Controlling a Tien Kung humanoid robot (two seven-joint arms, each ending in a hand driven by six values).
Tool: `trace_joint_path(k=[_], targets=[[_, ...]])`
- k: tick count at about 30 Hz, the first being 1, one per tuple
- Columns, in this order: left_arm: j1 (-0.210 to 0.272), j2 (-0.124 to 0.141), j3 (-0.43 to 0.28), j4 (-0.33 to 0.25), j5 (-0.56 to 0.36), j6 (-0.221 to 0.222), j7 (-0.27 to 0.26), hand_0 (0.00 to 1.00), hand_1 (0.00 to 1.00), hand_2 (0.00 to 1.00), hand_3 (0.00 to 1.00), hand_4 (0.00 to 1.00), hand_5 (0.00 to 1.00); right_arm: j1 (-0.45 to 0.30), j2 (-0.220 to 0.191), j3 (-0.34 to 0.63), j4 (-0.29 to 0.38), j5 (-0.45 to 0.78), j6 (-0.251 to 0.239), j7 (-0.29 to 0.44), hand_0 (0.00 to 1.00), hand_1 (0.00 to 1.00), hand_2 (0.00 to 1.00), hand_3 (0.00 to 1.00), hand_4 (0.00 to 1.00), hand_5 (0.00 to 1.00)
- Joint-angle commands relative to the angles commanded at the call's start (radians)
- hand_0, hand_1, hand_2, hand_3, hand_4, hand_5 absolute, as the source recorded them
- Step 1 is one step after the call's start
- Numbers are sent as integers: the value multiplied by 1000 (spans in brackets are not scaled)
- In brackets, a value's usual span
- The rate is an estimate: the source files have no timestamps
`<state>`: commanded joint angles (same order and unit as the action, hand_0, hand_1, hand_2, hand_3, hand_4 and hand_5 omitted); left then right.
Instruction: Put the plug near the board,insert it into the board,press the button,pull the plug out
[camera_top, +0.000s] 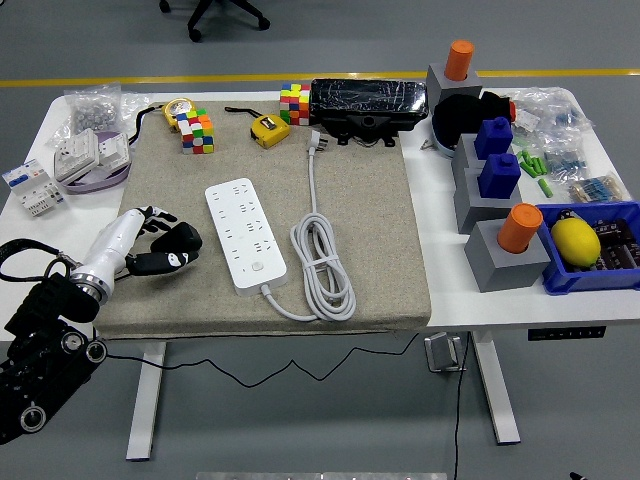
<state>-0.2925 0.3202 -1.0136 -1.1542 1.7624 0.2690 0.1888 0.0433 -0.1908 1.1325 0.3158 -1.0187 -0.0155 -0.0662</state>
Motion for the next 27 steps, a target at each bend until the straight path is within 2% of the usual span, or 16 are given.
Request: trace_joint_path(k=[6, 7, 13, 14, 18, 19, 27], targets=[[-17, -11, 4, 33, -5, -8, 9, 716, 696, 674, 681, 946, 324, -1, 0, 0, 0, 0, 0, 0, 653, 655, 661, 573, 992, 559], [-20, -13, 6, 39, -4, -8, 10, 640, 621, 555, 569, 859, 262, -1, 0, 0, -1, 0, 0, 0, 654, 655, 661, 573, 991, 558], [-32, -18, 16, 59, -14, -10, 14, 640, 621, 555, 569, 859, 262, -2, -1, 0, -1, 0, 0, 0, 654, 655, 661, 573, 991, 558], [-34, -19, 17, 61, -16, -10, 13, 430, 430, 463, 532, 625, 126, -2, -1, 0, -1, 0, 0, 0, 654, 655, 661, 574, 991, 558], [-42, -20, 23, 66, -20, -6, 12, 430, 430, 463, 532, 625, 126, 0, 0, 1, 0, 1, 0, 0, 654, 655, 661, 574, 991, 558], [-43, -20, 24, 66, -20, -4, 10, 364, 354, 390, 494, 581, 80, 0, 0, 1, 0, 1, 0, 0, 654, 655, 661, 574, 991, 558], [-44, -18, 27, 45, -21, 5, -10, 360, 340, 376, 482, 577, 72, 0, 0, 2, 0, 0, 0, 0, 655, 655, 661, 574, 992, 560]])
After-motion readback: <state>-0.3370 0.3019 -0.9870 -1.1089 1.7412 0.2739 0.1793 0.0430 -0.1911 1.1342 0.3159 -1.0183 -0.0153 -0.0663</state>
